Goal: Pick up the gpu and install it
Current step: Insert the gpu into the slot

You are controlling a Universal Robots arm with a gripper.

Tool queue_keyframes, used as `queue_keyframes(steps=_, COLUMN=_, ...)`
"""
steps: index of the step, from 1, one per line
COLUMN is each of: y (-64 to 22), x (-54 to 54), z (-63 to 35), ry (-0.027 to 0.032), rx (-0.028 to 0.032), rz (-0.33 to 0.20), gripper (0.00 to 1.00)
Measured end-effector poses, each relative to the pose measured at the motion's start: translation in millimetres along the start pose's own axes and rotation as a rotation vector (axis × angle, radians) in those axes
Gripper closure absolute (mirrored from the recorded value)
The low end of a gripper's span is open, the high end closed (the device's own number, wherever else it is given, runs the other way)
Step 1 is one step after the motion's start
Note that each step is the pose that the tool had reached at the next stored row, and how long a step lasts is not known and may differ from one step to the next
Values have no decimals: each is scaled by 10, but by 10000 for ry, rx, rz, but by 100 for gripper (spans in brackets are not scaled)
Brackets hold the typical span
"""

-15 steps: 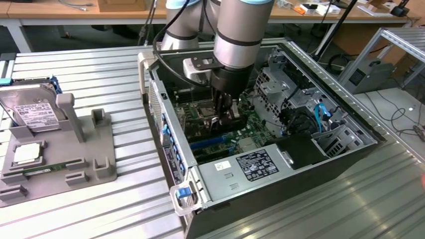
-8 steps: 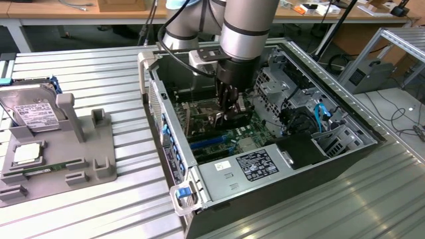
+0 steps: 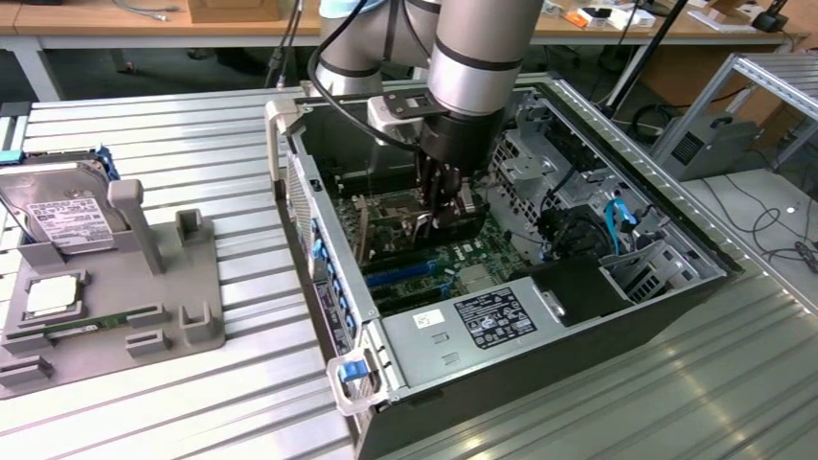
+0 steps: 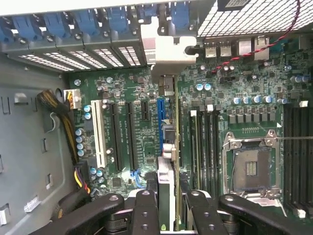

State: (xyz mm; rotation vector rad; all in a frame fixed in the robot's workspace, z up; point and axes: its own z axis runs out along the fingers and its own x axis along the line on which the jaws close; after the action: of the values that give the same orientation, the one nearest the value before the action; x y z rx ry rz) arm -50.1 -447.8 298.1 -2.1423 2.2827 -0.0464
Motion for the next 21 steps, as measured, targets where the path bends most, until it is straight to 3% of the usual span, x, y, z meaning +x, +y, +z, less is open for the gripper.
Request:
queue_keyframes(steps=4, y=2, x=6, z=0, ry=-91, rx=-5, rz=-4, gripper=73)
queue_keyframes(steps=7, y=2, x=6, z=1, ry=-101, rx=-3, rz=-292, gripper=73)
queue_keyframes(steps=12, y=7, x=7, z=2, ry=-101, rx=-2, rz=-284, gripper=73)
queue_keyframes(steps=17, y=48, x=11, z=14, ry=-100, rx=-3, rz=-215, gripper=73)
queue_keyframes(steps=21, y=135, x=16, z=46, ry=-98, rx=-3, rz=-200, gripper=73)
